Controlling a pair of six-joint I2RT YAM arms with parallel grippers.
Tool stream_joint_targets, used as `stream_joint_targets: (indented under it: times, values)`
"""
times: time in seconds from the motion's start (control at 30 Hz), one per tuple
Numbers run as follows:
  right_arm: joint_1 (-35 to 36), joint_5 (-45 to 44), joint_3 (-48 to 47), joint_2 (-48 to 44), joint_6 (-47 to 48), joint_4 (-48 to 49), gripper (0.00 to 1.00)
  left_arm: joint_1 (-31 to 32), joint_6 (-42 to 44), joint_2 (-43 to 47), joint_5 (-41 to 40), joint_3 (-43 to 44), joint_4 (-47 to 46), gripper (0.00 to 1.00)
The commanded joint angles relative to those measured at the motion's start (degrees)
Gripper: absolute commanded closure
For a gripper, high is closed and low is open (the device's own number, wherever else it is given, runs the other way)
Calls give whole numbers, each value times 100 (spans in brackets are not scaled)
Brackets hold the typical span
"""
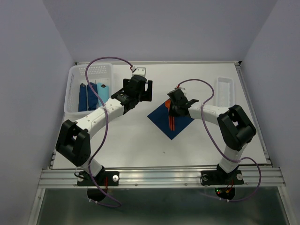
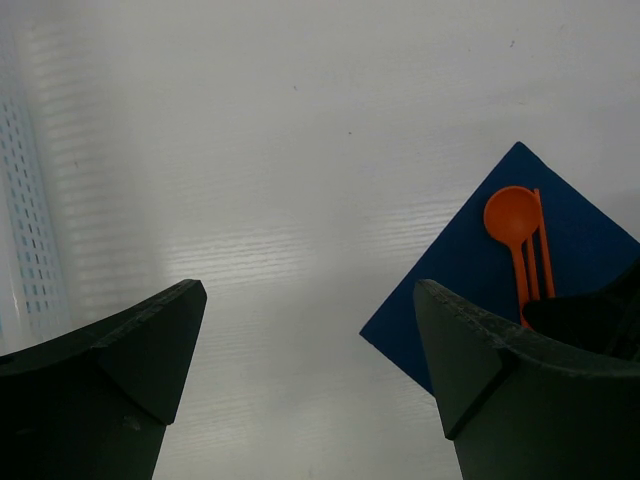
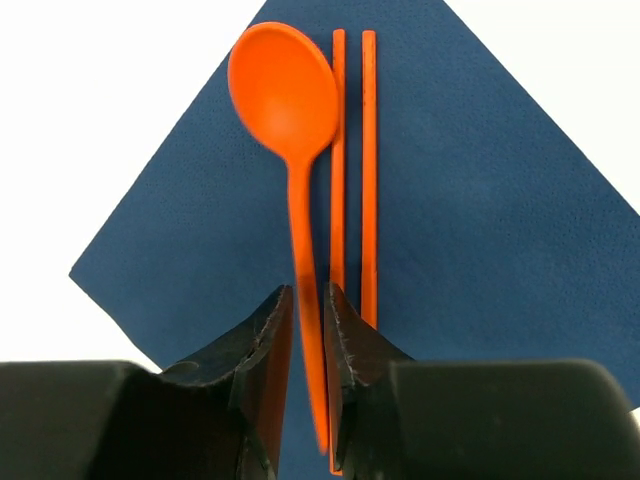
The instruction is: Place the utensils on the paper napkin and roll it up
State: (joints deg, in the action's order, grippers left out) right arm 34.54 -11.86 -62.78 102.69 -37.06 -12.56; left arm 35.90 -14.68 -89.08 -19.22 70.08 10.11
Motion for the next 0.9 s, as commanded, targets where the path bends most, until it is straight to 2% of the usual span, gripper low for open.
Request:
stream_joint_targets:
  times: [0.0, 0.3, 0.43, 0.6, 0.77, 0.87]
  values:
    - [44, -168, 56, -153, 32, -1, 74, 14, -53, 136, -82, -21, -114, 1]
    - [44, -317, -23, -452, 85, -98, 69, 14, -88, 66, 77, 32, -114, 1]
    - [44, -616, 3, -689, 137, -221, 63, 22, -219, -39, 540, 40, -193, 1]
    - [44, -818, 205, -1032, 208, -423, 60, 57, -448, -276, 1227, -65, -457, 11]
    - [44, -757, 801, -1357, 94, -528, 60, 154, -659, -575, 1895, -144, -817, 21]
    - [-183, -757, 1013, -1445, 6, -520, 64, 189, -721, -839, 2142, -127, -932, 32]
